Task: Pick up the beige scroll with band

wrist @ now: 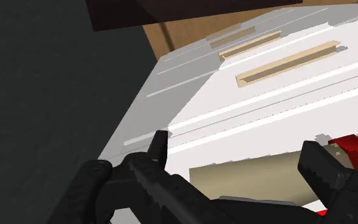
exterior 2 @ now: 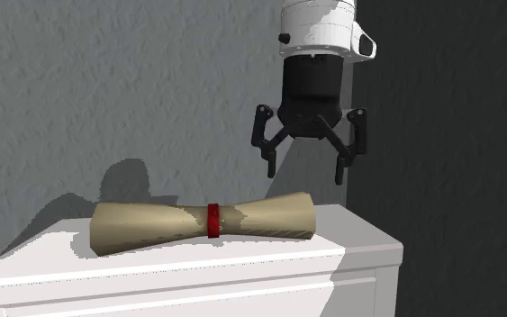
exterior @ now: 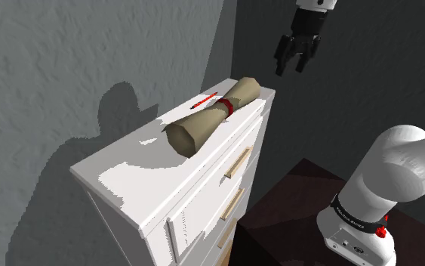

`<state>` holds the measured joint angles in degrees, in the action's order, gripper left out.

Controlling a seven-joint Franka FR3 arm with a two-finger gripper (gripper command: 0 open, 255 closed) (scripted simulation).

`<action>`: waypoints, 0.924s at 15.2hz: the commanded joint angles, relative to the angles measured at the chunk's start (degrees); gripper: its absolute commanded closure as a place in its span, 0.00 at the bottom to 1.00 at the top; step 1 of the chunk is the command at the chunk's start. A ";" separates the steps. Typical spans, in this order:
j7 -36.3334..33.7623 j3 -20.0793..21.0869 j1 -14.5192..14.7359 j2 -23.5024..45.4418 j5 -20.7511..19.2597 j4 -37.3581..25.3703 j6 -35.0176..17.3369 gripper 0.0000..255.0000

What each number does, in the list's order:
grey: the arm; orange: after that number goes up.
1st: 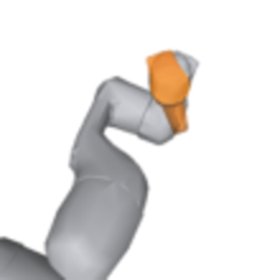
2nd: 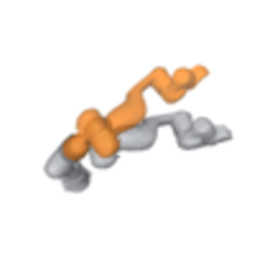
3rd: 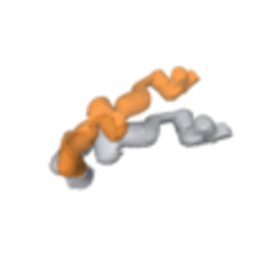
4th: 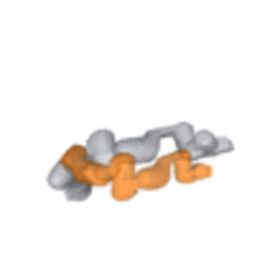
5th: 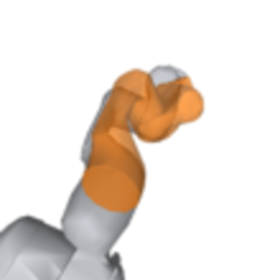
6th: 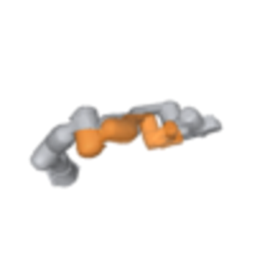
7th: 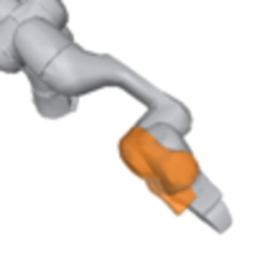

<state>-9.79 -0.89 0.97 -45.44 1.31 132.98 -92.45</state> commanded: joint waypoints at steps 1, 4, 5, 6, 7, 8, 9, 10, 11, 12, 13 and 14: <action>0.00 0.00 0.00 0.00 0.00 0.00 0.00 0.00; -13.55 6.86 -2.14 2.48 2.59 -0.72 -0.10 0.00; -18.05 9.08 -2.89 3.72 3.39 -1.32 -0.14 0.00; -22.53 11.29 -3.71 5.14 4.15 -2.10 -0.19 0.00; -27.03 13.42 -4.51 6.74 4.81 -3.04 -0.24 0.00; -31.52 15.53 -5.37 8.52 5.40 -4.14 -0.28 0.00; -36.02 17.58 -6.26 10.46 5.87 -5.38 -0.33 0.00; -40.54 19.57 -7.16 12.55 6.23 -6.76 -0.37 0.00; -45.08 21.49 -8.05 14.80 6.45 -8.27 -0.40 0.00; -49.62 23.40 -9.03 17.18 6.55 -9.89 -0.43 0.00; -54.17 25.27 -10.02 19.69 6.52 -11.63 -0.43 0.00; -58.76 27.05 -10.98 22.34 6.33 -13.47 -0.42 0.00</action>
<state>-63.33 24.30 -9.01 -25.59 7.65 120.90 -92.65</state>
